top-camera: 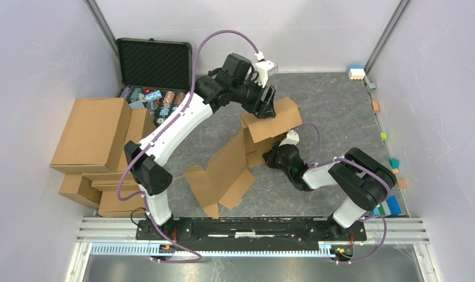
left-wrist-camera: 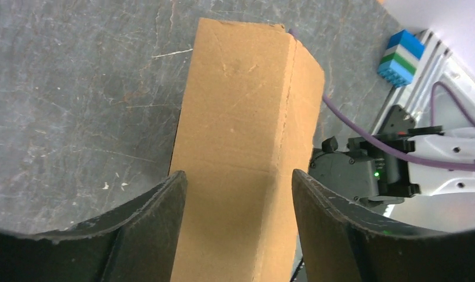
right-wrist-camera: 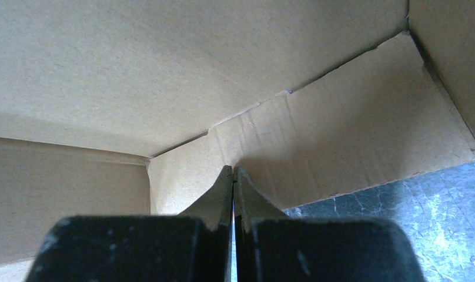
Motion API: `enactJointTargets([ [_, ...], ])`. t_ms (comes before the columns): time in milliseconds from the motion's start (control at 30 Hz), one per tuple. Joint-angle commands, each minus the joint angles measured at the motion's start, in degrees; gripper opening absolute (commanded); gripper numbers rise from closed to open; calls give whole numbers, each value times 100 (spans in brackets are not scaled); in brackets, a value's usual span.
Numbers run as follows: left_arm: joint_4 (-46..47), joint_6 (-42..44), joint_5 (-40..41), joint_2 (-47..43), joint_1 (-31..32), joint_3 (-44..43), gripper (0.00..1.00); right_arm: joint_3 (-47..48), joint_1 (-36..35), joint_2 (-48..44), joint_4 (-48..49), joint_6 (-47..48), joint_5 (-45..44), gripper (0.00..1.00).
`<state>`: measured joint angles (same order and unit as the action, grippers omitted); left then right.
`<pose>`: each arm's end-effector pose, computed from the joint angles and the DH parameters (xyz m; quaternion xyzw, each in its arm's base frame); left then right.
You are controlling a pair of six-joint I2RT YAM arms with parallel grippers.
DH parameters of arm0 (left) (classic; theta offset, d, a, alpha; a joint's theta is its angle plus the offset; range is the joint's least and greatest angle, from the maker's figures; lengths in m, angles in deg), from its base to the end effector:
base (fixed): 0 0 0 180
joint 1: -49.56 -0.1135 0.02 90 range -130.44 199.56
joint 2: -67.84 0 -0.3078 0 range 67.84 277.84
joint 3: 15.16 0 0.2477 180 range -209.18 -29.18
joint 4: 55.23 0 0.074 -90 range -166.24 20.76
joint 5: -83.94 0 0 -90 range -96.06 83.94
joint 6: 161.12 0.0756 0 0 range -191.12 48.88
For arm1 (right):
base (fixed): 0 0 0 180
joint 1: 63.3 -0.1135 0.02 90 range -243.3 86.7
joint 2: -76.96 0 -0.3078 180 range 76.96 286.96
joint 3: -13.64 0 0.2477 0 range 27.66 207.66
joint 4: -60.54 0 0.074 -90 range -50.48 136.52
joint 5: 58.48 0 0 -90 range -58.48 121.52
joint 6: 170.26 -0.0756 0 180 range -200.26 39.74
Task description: Fold the paper box
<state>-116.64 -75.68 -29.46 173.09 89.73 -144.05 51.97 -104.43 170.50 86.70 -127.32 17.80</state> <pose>0.3178 -0.3076 0.4220 0.3538 0.8098 -0.3324 0.3293 0.2447 0.1899 0.1457 0.1048 0.8514 0.2765 0.4333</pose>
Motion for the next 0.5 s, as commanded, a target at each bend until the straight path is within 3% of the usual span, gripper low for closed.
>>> enactJointTargets([
  [0, -219, 811, 706, -198, 307, 66, 74, 21, -18, 148, -494, 93, 213, 0],
  [200, -244, 1304, 1688, -223, 632, 78, 81, 3, -16, 115, -507, 76, 219, 0],
  [467, -400, 1881, 2896, -97, 1219, 78, 79, -32, -15, 99, -512, 75, 199, 0],
])
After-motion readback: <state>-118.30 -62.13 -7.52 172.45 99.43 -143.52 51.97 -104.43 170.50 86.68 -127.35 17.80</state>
